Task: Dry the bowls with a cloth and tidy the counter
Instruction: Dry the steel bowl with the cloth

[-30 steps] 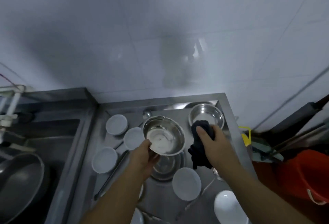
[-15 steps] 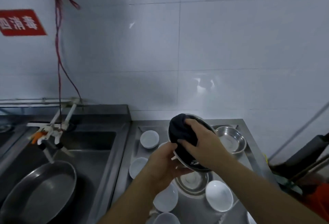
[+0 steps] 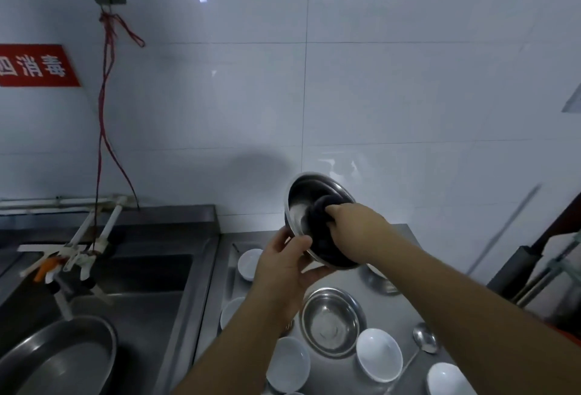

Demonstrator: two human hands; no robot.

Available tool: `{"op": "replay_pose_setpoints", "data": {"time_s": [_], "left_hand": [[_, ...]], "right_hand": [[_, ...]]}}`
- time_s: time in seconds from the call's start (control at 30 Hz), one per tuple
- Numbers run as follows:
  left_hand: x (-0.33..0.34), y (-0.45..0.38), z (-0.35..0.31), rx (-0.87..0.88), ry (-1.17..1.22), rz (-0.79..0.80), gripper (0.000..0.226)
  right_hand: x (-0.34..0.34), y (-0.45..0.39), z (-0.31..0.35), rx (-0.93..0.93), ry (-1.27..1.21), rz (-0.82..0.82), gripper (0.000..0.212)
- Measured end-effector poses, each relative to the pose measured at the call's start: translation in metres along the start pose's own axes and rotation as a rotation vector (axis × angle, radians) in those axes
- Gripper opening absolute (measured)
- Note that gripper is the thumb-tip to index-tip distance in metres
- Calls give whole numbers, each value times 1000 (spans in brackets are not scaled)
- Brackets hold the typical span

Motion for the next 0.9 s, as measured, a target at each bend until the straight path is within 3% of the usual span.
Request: {"op": "replay_pose_setpoints", "data": {"time_s": [0.2,0.4,0.47,0.57,0.67,0.73,0.83,0.9], "left_hand": [[10,-10,-21,105,-52,114,42],[11,-5,-15,28,-5,202,81],[14,-3,-16,3,-27,243,80],[15,-3,-16,-39,-66,257,74],[13,-2,-8,-69,-40,220,68],[13,-1,-2,-59,22,190,65],[14,-2,2,-11,83,168,67],[12,-4,0,32,87,140,66]], "right_hand": [[-19,12,-3,29,-228,188,22],[-8,39,-10,100,-1024,468,25],[-2,41,-11,112,-1212,523,27],[5,36,-10,92,-1372,470,26],[5,28,-8,5,-1357,296,19],[1,20,-8,-37,-1238,97,14],[-9,5,-7,-52,-851,-211,17],[-15,-6,-5,-15,-478,-310,24]]}}
Point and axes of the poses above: each hand's wrist, its own y-axis away from the middle knuckle, its own x-axis out of the palm, z = x × y, the point moved 5 cm from there along -y, towards the middle knuckle, and after that the axes turned 15 degrees about x, right-handed, at the moved point
